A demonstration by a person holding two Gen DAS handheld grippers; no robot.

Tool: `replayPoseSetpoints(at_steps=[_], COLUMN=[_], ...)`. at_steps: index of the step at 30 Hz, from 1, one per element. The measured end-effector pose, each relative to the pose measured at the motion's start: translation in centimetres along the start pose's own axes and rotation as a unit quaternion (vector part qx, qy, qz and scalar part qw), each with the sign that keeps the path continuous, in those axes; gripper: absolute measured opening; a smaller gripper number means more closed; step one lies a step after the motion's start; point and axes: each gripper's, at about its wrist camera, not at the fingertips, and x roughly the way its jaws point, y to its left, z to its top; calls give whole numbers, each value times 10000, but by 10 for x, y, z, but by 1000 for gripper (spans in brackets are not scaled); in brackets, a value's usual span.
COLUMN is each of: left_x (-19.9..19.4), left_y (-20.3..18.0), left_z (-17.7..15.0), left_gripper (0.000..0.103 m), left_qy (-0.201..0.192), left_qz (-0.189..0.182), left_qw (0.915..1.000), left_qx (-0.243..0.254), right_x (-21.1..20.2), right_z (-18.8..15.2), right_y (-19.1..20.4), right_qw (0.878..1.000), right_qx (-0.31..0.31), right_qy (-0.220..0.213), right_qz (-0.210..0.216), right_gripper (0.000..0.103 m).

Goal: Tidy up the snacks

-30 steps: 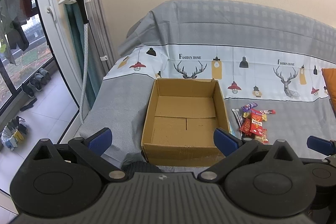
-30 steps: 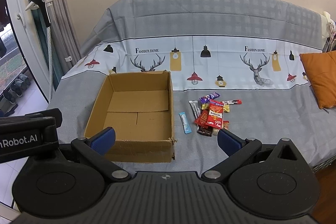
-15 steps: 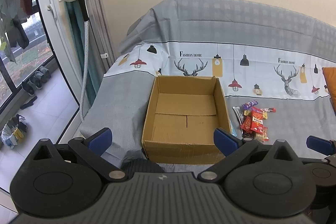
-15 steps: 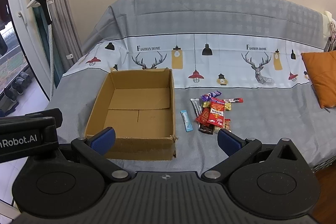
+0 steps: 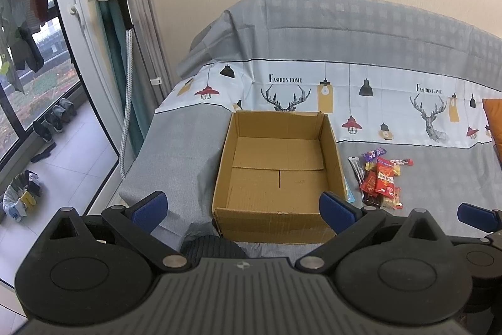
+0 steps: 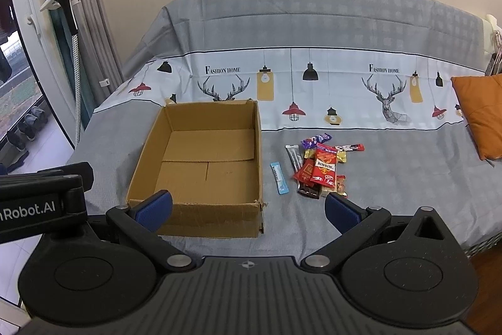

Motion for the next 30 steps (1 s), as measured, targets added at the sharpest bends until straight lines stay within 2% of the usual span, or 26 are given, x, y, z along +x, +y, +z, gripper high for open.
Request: replayPoseSetpoints(at_steps=[7, 12, 16, 19, 22, 24, 25, 27, 29, 30], left_x=[9, 37, 75, 113, 152, 179, 190, 208, 221, 227], left_y=[-2, -12, -32, -58, -91, -110, -118, -131, -141, -149], left_z=[-4, -9, -19, -36, -54, -56, -55, -51, -45, -42], left_gripper=[103, 103, 103, 103, 103, 103, 103, 103, 103, 103], left_qy=[68, 346, 405, 373, 118, 169, 210, 135, -159, -340], left_qz=[-24, -92, -222, -268, -416, -440, -534, -1056, -1657, -1841], left_qw=[10000, 9993, 9985, 9983, 9975, 9964, 9960, 9928, 9857, 9821], left_qx=[12, 77, 283, 350, 561, 699, 683, 558, 263, 188], right_x=[10, 35, 69, 106, 143, 167, 177, 194, 208, 214], right_z=[-1, -7, -21, -39, -58, -68, -71, -78, -79, -77], right_y=[-4, -11, -30, -50, -81, -109, -125, -162, -198, -216], right_qw=[9999, 9992, 9980, 9978, 9968, 9968, 9968, 9965, 9962, 9951], right_qx=[48, 113, 321, 444, 654, 645, 645, 639, 666, 738], right_qy=[108, 381, 543, 456, 302, 151, 26, -287, -357, -402], right_qz=[20, -31, -62, -182, -338, -455, -480, -464, -442, -514], right_gripper=[103, 103, 103, 103, 102, 102, 102, 102, 102, 102])
